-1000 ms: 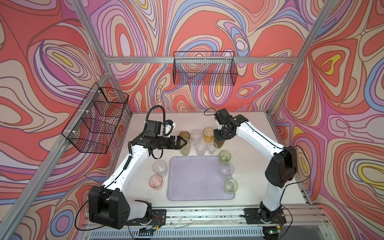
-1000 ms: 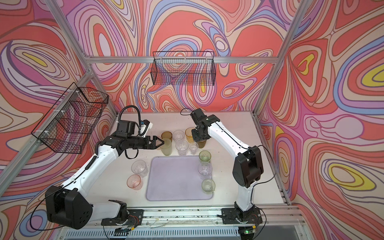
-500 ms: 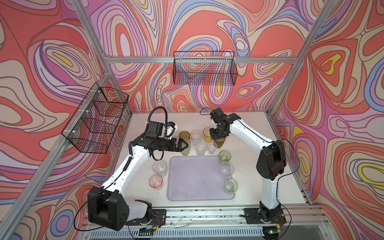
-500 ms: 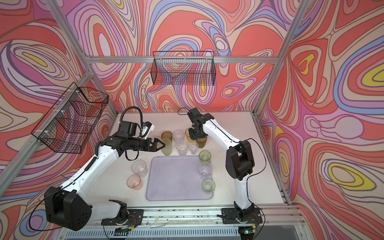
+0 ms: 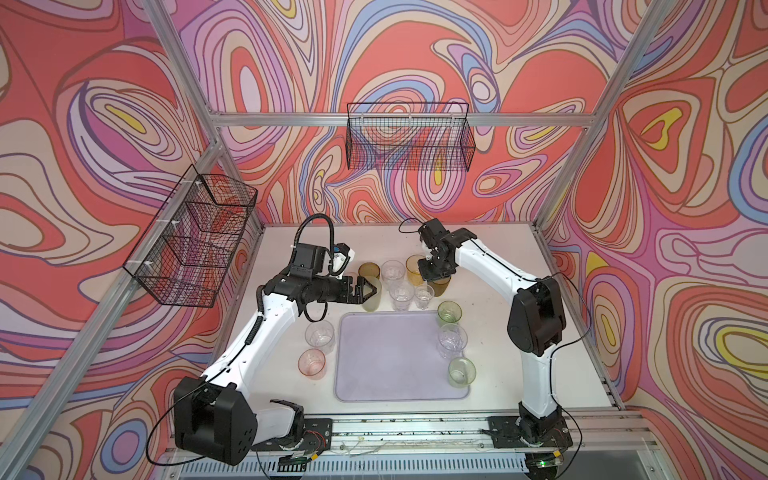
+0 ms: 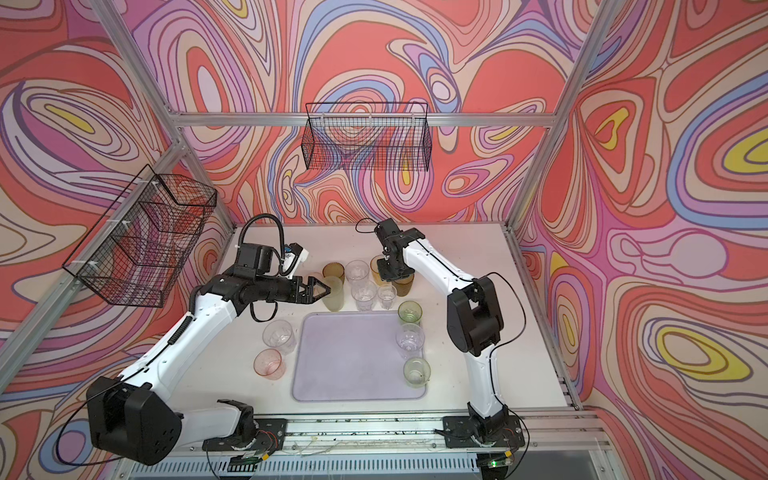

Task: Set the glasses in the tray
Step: 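Lower the right gripper onto the olive textured cup rim and close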

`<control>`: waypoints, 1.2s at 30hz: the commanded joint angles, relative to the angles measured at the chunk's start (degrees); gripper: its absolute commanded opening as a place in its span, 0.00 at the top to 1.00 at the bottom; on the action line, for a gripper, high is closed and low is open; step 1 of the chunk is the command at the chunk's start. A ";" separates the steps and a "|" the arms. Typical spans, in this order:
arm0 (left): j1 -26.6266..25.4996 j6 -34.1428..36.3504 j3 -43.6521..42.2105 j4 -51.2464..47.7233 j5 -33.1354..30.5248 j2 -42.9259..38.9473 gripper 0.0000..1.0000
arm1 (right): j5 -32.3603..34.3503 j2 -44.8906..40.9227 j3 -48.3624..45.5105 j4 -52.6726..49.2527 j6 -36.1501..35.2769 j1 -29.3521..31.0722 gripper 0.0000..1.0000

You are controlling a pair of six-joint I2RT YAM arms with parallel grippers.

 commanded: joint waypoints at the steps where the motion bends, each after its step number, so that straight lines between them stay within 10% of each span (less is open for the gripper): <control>1: -0.08 -0.05 -0.74 0.58 0.49 -1.18 0.04 | 0.42 1.31 -0.47 1.10 -0.01 -0.25 0.75; 36: -0.10 -0.15 -0.65 0.86 0.31 -0.47 0.04 | 5.54 -1.79 -1.97 -0.84 -0.28 -1.60 1.00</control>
